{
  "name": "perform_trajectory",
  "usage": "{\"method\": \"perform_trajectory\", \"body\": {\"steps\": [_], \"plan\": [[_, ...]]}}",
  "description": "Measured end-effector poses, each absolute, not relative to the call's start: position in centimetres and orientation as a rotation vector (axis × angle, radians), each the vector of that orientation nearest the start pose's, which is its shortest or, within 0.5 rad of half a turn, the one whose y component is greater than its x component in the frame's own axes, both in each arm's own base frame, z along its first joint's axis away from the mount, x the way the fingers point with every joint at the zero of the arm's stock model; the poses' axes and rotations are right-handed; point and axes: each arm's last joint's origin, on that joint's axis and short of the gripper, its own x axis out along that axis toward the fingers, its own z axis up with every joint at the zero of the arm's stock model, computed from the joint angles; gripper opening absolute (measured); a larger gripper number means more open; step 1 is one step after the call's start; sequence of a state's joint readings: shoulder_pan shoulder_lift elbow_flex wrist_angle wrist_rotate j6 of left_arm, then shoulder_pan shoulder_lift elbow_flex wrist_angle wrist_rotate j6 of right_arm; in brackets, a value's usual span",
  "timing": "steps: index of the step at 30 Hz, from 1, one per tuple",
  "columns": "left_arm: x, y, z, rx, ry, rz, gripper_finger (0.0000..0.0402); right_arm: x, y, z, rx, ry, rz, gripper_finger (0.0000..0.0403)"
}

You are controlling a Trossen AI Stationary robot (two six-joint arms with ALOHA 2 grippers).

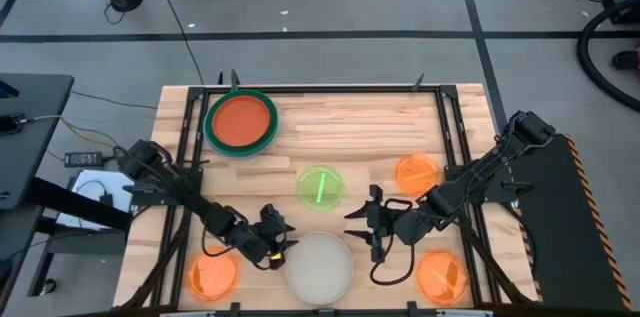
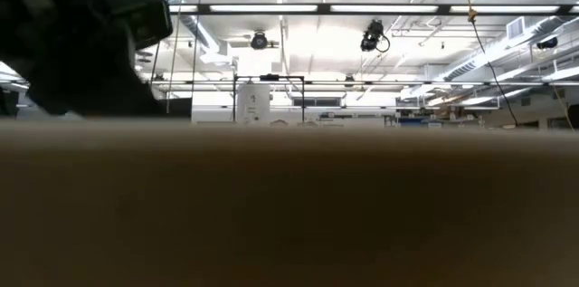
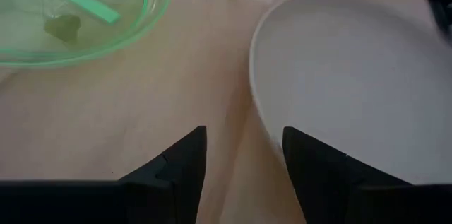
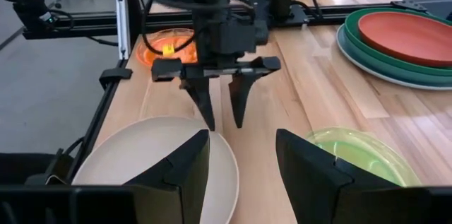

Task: Stack plastic plates
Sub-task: Stack the white plate on top of the orange plate

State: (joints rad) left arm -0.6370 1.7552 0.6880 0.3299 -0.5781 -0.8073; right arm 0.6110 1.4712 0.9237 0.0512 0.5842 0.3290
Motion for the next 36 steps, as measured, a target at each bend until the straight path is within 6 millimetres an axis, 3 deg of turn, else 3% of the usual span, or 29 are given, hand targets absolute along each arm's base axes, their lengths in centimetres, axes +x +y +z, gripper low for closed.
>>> {"method": "perform_trajectory", "body": {"steps": [11,21,26,34,36], "plan": [[26.2,-17.6,11.5,-0.471,0.525,0.137,0.0192,26.7,16.8,24.6,0.031,0.409,-0.036,0.0173],[27.1,-19.1,9.7,-0.511,0.562,0.155,0.0187,26.7,16.8,24.6,0.029,0.409,-0.037,0.0173],[28.4,-19.4,9.8,-0.494,0.569,0.173,0.0139,26.7,16.8,24.6,0.033,0.410,-0.037,0.0173],[29.1,-18.1,9.9,-0.583,0.587,0.248,0.0020,26.7,16.8,24.6,0.032,0.412,-0.038,0.0173],[29.4,-17.7,10.0,-0.590,0.608,0.246,0.0017,26.7,16.8,24.6,0.031,0.414,-0.038,0.0173]]}}
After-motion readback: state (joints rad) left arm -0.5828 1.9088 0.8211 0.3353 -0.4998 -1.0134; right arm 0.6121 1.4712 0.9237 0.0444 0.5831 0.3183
